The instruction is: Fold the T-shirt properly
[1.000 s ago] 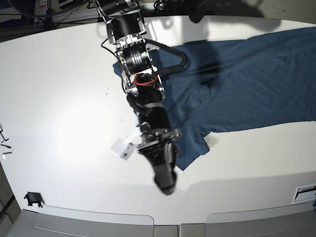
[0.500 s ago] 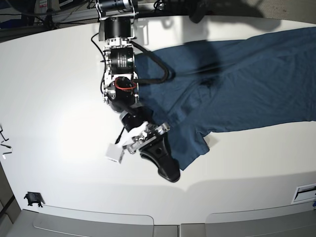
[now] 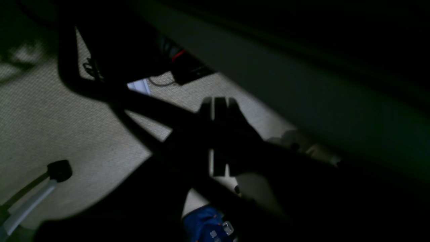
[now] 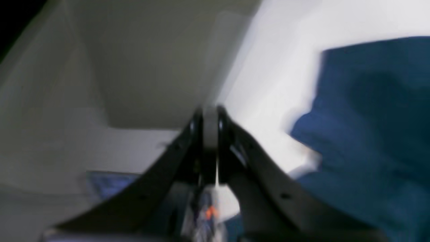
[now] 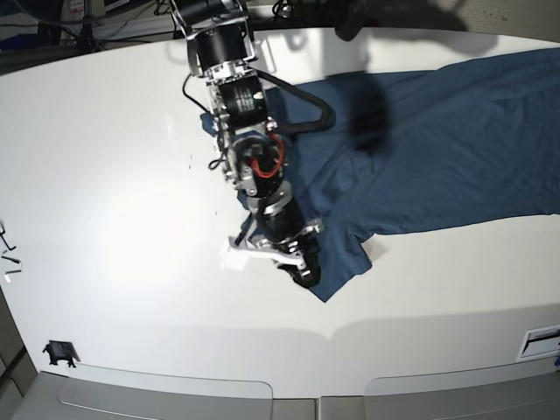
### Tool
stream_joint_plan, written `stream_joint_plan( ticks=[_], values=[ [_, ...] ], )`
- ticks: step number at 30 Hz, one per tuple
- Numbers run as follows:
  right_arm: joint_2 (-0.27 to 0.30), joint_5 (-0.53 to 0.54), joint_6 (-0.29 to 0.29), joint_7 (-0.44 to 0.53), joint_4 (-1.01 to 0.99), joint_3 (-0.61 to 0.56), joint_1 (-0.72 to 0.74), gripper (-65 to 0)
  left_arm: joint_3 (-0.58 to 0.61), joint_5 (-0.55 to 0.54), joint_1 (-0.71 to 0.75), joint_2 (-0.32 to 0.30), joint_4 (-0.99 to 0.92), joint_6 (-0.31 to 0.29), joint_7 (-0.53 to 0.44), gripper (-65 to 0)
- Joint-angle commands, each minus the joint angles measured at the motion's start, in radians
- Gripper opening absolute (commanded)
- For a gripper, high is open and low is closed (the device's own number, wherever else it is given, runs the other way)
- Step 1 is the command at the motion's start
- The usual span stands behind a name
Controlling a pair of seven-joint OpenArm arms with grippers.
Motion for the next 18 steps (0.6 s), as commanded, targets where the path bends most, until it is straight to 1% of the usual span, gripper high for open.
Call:
stream_joint_plan(
  ticks=[1, 4, 7, 8, 11, 15, 18],
  values=[
    [-0.007, -0.001, -0.023, 0.025, 0.020, -0.017, 0.026, -65.0, 0.002, -0.004, 0.010, 0.011, 0.002, -0.031, 0.000, -65.0],
    [-0.007, -0.005, -0.166, 0.055, 0.020, -0.056, 0.024, -65.0, 0.002, -0.004, 0.010, 0.011, 0.002, -0.031, 0.000, -65.0],
    [-0.007, -0.043, -0.285, 0.059, 0.020, -0.084, 0.008, -65.0, 0.002, -0.004, 0.011, 0.011, 0.002, -0.031, 0.000, -65.0],
    [-0.007, -0.055, -0.317, 0.059, 0.020, -0.091, -0.002, -65.0, 0.002, -0.004, 0.011, 0.011, 0.002, -0.031, 0.000, -65.0],
    [-0.007, -0.079, -0.321, 0.058, 0.020, -0.093, -0.043, -65.0, 0.002, -0.004, 0.010, 0.011, 0.002, -0.031, 0.000, -65.0],
    [-0.007, -0.079, -0.321, 0.058, 0.020, -0.092, -0.090, -65.0, 0.002, -0.004, 0.011, 0.011, 0.002, -0.031, 0.000, -65.0],
    [-0.007, -0.078, -0.321, 0.056, 0.020, -0.092, -0.098, -65.0, 0.002, -0.004, 0.010, 0.011, 0.002, -0.031, 0.000, -65.0]
  ],
)
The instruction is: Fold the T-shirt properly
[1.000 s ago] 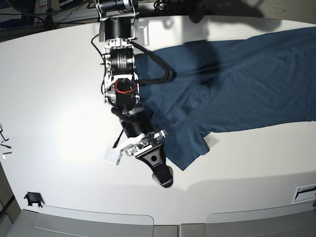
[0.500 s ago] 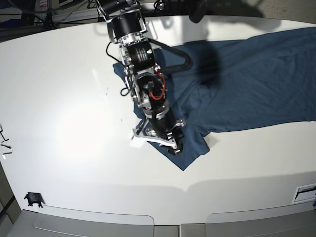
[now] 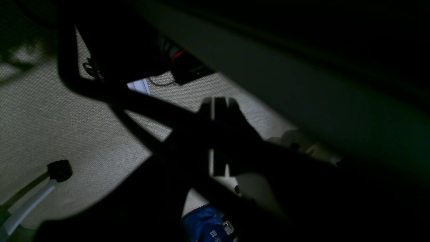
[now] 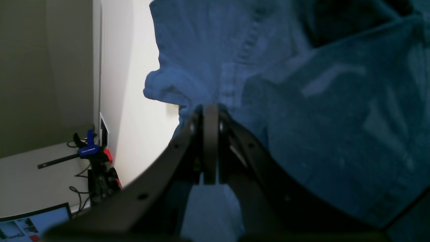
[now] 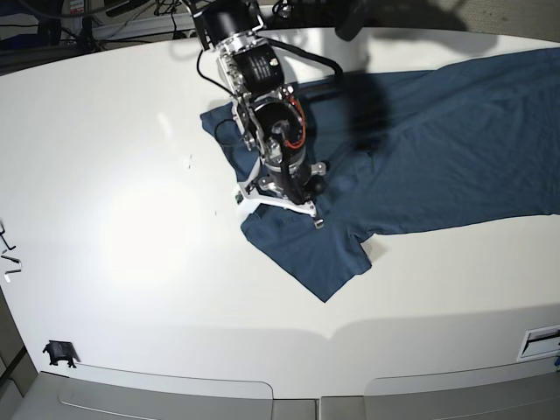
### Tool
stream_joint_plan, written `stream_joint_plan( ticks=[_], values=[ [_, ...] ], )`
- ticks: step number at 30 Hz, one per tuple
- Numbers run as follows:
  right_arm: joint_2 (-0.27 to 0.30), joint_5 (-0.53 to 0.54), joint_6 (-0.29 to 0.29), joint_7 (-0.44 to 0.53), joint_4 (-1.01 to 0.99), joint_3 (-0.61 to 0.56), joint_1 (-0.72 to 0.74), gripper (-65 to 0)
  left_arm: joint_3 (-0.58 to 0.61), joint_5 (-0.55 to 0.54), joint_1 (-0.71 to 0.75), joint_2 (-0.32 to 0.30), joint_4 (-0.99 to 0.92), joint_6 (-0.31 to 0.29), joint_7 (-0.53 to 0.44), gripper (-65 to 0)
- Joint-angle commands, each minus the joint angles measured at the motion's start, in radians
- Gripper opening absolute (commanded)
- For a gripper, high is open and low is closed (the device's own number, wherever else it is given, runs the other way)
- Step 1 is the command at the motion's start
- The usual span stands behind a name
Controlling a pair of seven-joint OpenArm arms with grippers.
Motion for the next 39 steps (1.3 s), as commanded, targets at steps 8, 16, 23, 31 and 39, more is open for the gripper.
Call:
stream_joint_plan(
  ticks=[8, 16, 23, 31, 39],
  values=[
    [-0.008, -0.004, 0.108, 0.007, 0.019, -0.003, 0.021, -65.0, 0.002, -0.005, 0.011, 0.011, 0.002, -0.030, -0.004, -65.0],
    [-0.008, -0.190, 0.662, -0.014, 0.019, -0.003, 0.021, -65.0, 0.002, -0.005, 0.011, 0.011, 0.002, -0.030, -0.005, -65.0],
    [-0.008, -0.313, 1.104, -0.009, 0.019, -0.003, 0.021, -65.0, 0.002, -0.005, 0.011, 0.011, 0.002, -0.030, -0.004, -65.0],
    [-0.008, -0.334, 1.144, -0.015, 0.019, -0.001, 0.021, -65.0, 0.002, -0.005, 0.011, 0.011, 0.002, -0.030, -0.005, -65.0],
    [-0.008, -0.228, 0.506, -0.070, 0.019, -0.001, 0.019, -65.0, 0.002, -0.005, 0.011, 0.011, 0.002, -0.030, -0.005, -65.0]
  ],
)
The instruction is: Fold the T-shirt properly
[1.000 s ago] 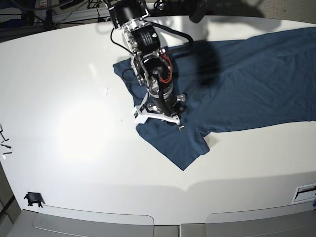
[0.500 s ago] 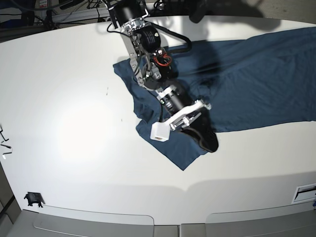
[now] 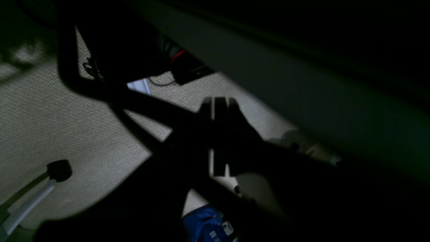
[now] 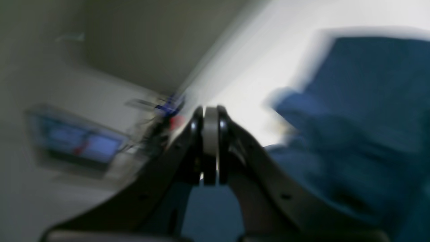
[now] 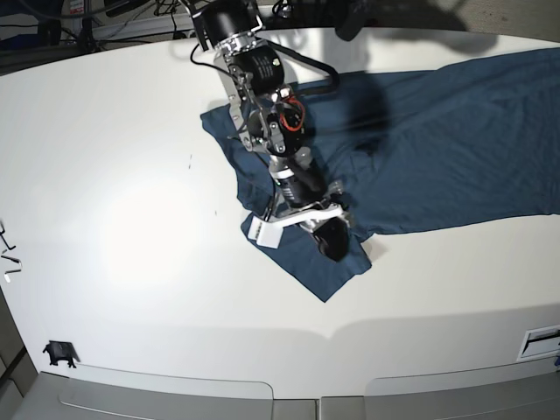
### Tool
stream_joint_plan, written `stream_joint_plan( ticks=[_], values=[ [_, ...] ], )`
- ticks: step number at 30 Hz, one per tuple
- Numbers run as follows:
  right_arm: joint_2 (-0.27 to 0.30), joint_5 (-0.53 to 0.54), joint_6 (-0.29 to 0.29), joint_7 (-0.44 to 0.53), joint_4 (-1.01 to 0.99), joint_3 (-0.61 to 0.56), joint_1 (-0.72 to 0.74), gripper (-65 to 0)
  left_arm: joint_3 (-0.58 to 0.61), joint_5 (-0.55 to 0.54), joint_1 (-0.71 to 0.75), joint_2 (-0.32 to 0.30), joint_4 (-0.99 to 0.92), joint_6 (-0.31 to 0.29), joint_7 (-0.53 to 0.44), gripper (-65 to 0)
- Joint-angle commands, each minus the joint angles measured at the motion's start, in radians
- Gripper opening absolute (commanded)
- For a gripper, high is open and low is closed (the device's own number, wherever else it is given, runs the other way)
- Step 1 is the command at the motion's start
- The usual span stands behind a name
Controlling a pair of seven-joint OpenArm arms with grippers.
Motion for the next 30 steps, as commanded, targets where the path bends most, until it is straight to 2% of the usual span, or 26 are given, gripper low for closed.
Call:
stream_joint_plan(
  ticks=[1, 5, 7, 11, 12, 14, 16, 20, 25, 27, 30],
  values=[
    [-0.010, 0.002, -0.043, 0.003, 0.019, -0.002, 0.017, -65.0, 0.002, -0.005, 0.010, 0.011, 0.002, -0.031, 0.000, -65.0],
    [-0.010, -0.002, -0.350, -0.052, 0.019, -0.002, 0.017, -65.0, 0.002, -0.005, 0.010, 0.011, 0.002, -0.031, 0.000, -65.0],
    [-0.010, -0.002, -0.453, -0.064, 0.019, -0.002, 0.017, -65.0, 0.002, -0.005, 0.010, 0.011, 0.002, -0.031, 0.000, -65.0],
    [-0.010, -0.027, -0.451, -0.066, 0.018, -0.002, 0.011, -65.0, 0.002, -0.005, 0.010, 0.011, 0.002, -0.031, 0.000, -65.0],
    [-0.010, -0.044, -0.433, -0.066, 0.018, -0.002, 0.012, -65.0, 0.002, -0.005, 0.010, 0.011, 0.002, -0.031, -0.001, -65.0],
    [-0.010, -0.082, -0.335, -0.066, 0.018, -0.002, 0.012, -65.0, 0.002, -0.005, 0.010, 0.011, 0.002, -0.031, 0.000, -65.0],
    [-0.010, -0.118, -0.166, -0.064, 0.018, -0.002, 0.012, -65.0, 0.002, -0.005, 0.010, 0.011, 0.002, -0.031, 0.000, -65.0],
    [-0.010, -0.142, 0.175, -0.002, 0.018, -0.002, 0.012, -65.0, 0.002, -0.005, 0.010, 0.011, 0.002, -0.031, 0.000, -65.0],
    [-0.010, -0.191, 0.525, 0.045, 0.018, -0.002, 0.012, -65.0, 0.002, -0.005, 0.010, 0.011, 0.002, -0.031, 0.000, -65.0],
    [-0.010, -0.229, 0.633, 0.044, 0.019, -0.002, 0.012, -65.0, 0.002, -0.005, 0.010, 0.011, 0.002, -0.031, 0.000, -65.0],
    [-0.010, -0.278, 0.736, 0.043, 0.018, -0.002, 0.012, -65.0, 0.002, -0.005, 0.010, 0.011, 0.002, -0.031, 0.000, -65.0]
  ],
)
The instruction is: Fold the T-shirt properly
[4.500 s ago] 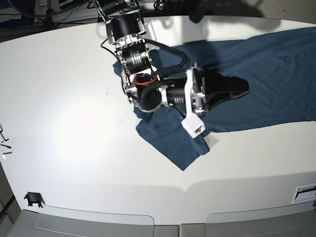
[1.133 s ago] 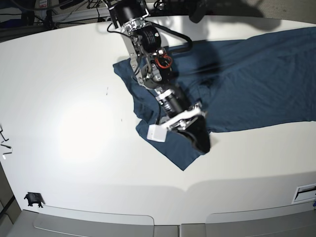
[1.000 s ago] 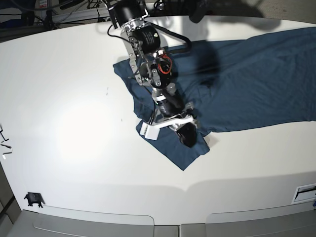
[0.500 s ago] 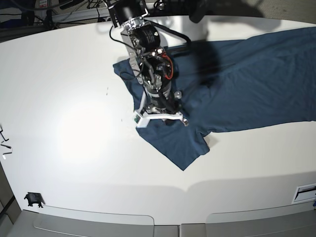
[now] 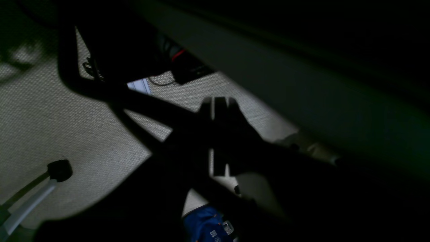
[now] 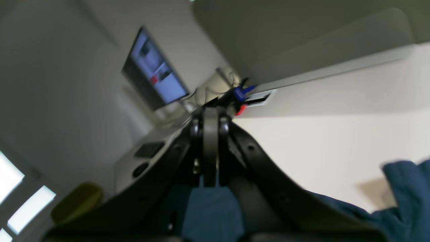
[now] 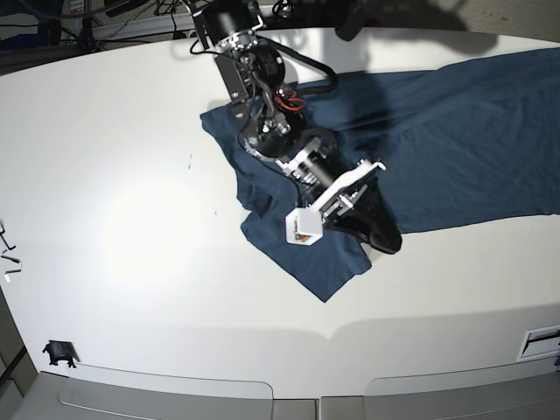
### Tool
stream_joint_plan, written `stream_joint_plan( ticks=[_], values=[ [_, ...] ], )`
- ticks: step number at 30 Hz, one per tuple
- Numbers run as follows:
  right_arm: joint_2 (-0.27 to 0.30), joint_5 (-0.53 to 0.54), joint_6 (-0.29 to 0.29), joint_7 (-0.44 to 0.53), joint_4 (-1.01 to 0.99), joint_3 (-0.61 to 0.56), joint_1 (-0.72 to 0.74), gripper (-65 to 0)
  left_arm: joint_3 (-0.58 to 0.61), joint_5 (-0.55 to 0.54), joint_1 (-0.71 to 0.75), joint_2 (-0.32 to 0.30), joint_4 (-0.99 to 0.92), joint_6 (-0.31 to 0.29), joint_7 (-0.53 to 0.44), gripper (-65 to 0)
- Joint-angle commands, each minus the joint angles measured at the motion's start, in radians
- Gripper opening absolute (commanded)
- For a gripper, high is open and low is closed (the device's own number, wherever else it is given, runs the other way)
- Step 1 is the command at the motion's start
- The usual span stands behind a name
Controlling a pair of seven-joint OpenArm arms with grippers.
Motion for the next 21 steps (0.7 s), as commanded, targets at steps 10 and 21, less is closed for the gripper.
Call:
stream_joint_plan(
  ticks=[10, 21],
  values=[
    [-0.010, 0.138, -0.426, -0.013, 0.019, -0.001, 0.017, -65.0, 0.002, -0.005, 0.011, 0.011, 0.002, -0.030, -0.004, -65.0],
    [-0.010, 0.148, -1.046, -0.175, 0.019, -0.001, 0.016, -65.0, 0.002, -0.005, 0.011, 0.014, 0.002, -0.030, -0.005, -65.0]
  ],
)
